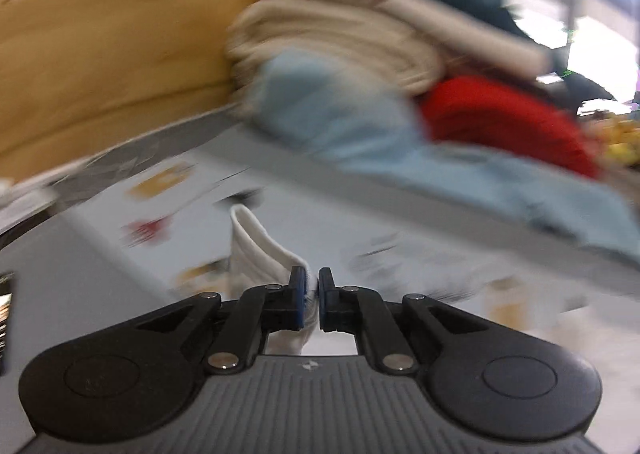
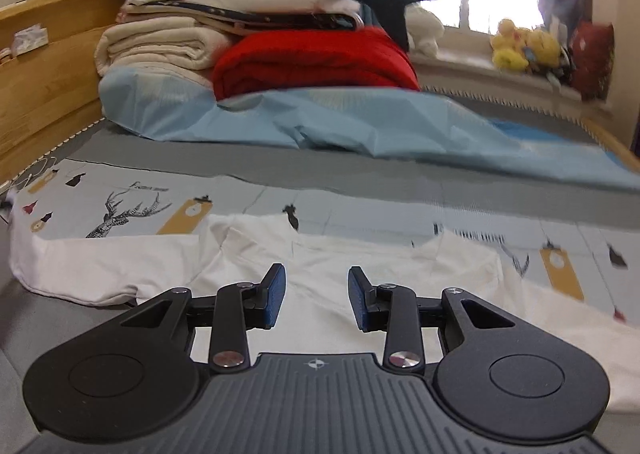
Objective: Fold small clothes
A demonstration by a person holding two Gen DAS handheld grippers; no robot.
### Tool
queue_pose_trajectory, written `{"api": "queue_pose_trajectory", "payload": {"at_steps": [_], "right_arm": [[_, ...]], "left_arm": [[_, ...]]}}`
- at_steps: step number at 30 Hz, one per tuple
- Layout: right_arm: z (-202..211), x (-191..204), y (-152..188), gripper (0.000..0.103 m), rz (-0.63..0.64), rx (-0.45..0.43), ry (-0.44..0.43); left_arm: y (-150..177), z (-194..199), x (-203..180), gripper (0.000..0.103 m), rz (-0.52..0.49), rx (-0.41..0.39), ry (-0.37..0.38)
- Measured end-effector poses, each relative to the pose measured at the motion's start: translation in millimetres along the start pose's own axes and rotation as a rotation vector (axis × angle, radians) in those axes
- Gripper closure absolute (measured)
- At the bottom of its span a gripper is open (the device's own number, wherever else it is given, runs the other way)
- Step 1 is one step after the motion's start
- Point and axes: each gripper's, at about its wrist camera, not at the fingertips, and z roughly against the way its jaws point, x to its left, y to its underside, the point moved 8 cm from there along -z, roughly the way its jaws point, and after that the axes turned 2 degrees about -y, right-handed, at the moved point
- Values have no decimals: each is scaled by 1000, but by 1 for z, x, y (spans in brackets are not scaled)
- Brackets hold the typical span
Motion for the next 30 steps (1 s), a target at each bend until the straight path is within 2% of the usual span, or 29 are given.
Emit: {"api": "queue_pose_trajectory", "payload": {"at_steps": [2, 4, 5, 6, 7, 11, 13, 15, 17, 20, 22, 25, 26, 28, 30], "right_arm": [[2, -10, 4, 67, -59, 20, -9], [5, -23, 9, 67, -117, 34, -9], [7, -30, 11, 72, -140, 38, -3], [10, -39, 12, 85, -169, 33, 8], [13, -47, 13, 89, -193, 26, 17], [17, -84, 21, 91, -292, 36, 66], [15, -102, 27, 91, -355, 52, 78], [9, -114, 33, 88, -428, 83, 54], [4, -119, 37, 88, -495, 102, 18], [-9, -114, 44, 88, -529, 121, -16], [-22, -105, 51, 88, -541, 147, -40], [-45, -89, 63, 88, -546, 205, -86], [-52, -84, 65, 88, -540, 214, -97], [-67, -77, 71, 83, -528, 241, -95], [-82, -72, 73, 76, -526, 253, -100]], "left_arm": [[-9, 20, -60, 97, -19, -27, 97], [-8, 37, -128, 97, -34, -22, 216], [-2, 43, -161, 97, -44, -7, 267], [7, 51, -196, 97, -54, 13, 320], [19, 57, -230, 97, -62, 42, 375], [81, 81, -341, 96, -129, 173, 534], [108, 93, -372, 94, -179, 233, 586], [113, 101, -376, 90, -172, 264, 574], [95, 105, -357, 83, -134, 233, 539], [59, 96, -322, 83, -133, 216, 401], [39, 87, -294, 82, -91, 208, 320], [35, 78, -246, 77, -6, 179, 217], [38, 74, -239, 77, -10, 185, 192], [44, 56, -218, 77, -28, 283, 87], [43, 47, -207, 77, 2, 309, 73]]}}
